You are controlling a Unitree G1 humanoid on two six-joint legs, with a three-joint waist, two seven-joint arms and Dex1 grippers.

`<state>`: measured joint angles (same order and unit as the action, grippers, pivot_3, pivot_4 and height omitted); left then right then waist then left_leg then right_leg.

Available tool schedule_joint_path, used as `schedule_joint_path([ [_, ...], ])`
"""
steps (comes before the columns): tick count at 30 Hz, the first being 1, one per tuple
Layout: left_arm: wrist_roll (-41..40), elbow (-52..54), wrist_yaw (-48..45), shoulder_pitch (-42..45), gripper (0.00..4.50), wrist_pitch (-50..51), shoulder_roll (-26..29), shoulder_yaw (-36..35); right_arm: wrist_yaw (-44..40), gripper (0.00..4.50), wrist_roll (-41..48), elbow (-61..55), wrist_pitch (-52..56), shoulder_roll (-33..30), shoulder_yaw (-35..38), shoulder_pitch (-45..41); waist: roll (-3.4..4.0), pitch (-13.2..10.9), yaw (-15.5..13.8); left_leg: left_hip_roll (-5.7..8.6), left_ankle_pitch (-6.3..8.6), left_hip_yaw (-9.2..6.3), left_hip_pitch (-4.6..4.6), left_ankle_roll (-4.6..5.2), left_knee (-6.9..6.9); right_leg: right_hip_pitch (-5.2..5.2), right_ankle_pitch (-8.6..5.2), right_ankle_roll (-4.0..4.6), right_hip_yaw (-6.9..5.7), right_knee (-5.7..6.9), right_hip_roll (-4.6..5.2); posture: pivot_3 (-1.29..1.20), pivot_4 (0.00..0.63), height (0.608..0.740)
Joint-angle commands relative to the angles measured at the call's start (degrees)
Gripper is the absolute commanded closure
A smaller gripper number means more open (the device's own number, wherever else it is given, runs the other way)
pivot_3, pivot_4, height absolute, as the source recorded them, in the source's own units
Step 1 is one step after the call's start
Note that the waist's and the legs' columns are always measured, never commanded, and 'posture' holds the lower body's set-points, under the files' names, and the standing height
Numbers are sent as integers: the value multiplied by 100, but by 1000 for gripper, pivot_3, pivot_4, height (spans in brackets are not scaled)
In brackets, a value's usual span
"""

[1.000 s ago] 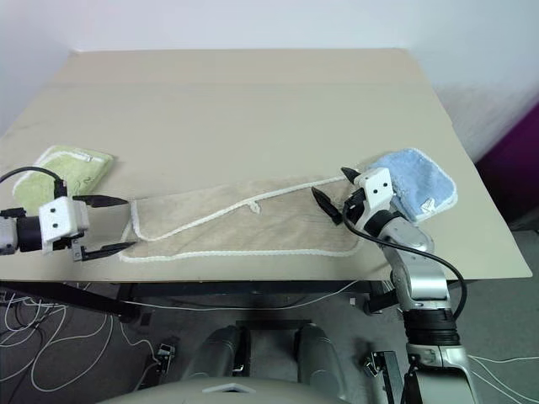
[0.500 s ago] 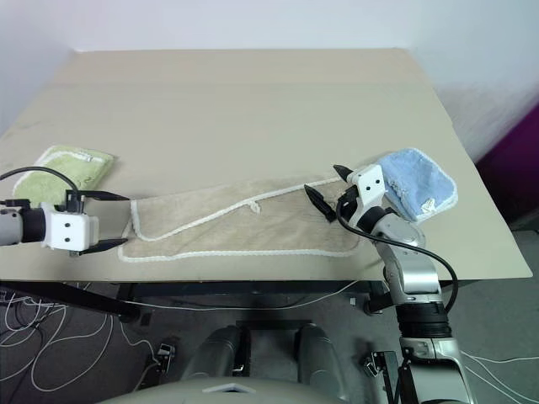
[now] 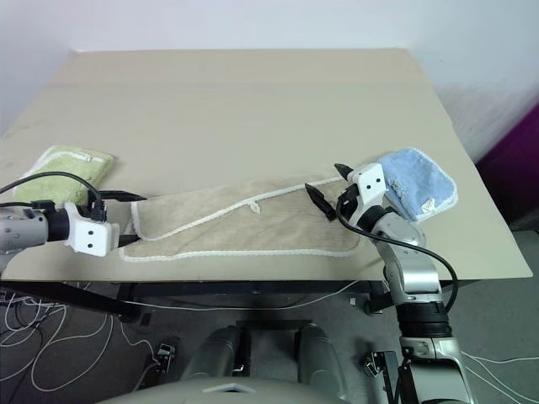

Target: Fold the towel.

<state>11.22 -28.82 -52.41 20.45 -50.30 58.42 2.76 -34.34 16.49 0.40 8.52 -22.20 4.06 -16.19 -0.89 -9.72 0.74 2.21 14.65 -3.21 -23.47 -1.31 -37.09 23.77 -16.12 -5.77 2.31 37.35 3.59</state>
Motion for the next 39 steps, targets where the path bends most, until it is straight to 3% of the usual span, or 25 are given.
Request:
schedule_joint_path([
  [1, -164, 241, 187, -37, 0, 167, -61, -21, 26, 40, 20, -214, -34, -27, 63, -76, 0, 0, 7, 0, 0, -1, 0, 0, -1, 0, 0, 0, 0, 0, 0, 0, 150, 740],
  [6, -216, 373, 291, -146, 0, 259, -88, 12, 27, 40, 11, -201, -31, -25, 43, -120, 0, 0, 18, -2, 0, 0, 0, 0, 0, 2, 0, 0, 0, 2, -2, 0, 150, 740],
  [9, -288, 407, 243, -240, 648, 262, -36, 35, 22, 0, 6, -174, -37, -46, 54, -150, 0, 0, 21, -1, 0, 1, 0, 0, 0, 2, 0, 0, 1, 2, -1, 0, 150, 740],
  [20, -796, 286, -39, -326, 4468, 490, -13, -39, 24, 0, -31, -94, -51, -86, 68, -217, 0, 0, 12, -1, 0, 0, 0, 0, -1, 2, 0, 0, 1, 4, -1, 0, 150, 740],
  [27, -1905, 729, -297, -464, 4468, 2070, -330, -311, -88, 0, -141, -75, -110, -244, 41, -271, 0, 0, 10, -1, 0, 0, 0, 0, -2, 2, 0, 0, 0, 7, -1, 0, 150, 740],
  [33, -2647, 1095, -399, -563, 4468, 3180, -610, -723, -543, 0, -737, 265, -590, -1055, -126, -539, 0, 0, 14, -1, 0, 0, 0, 0, -5, 2, 0, 0, 0, 8, -1, 0, 150, 740],
  [39, -2910, 1349, -331, -616, 4468, 3791, -864, -971, -635, 0, -1936, 1441, -1746, -1915, -619, -973, 0, 0, 20, -1, 0, 4, 1, 0, -5, 2, 0, 0, 1, 6, -1, 0, 150, 740],
])
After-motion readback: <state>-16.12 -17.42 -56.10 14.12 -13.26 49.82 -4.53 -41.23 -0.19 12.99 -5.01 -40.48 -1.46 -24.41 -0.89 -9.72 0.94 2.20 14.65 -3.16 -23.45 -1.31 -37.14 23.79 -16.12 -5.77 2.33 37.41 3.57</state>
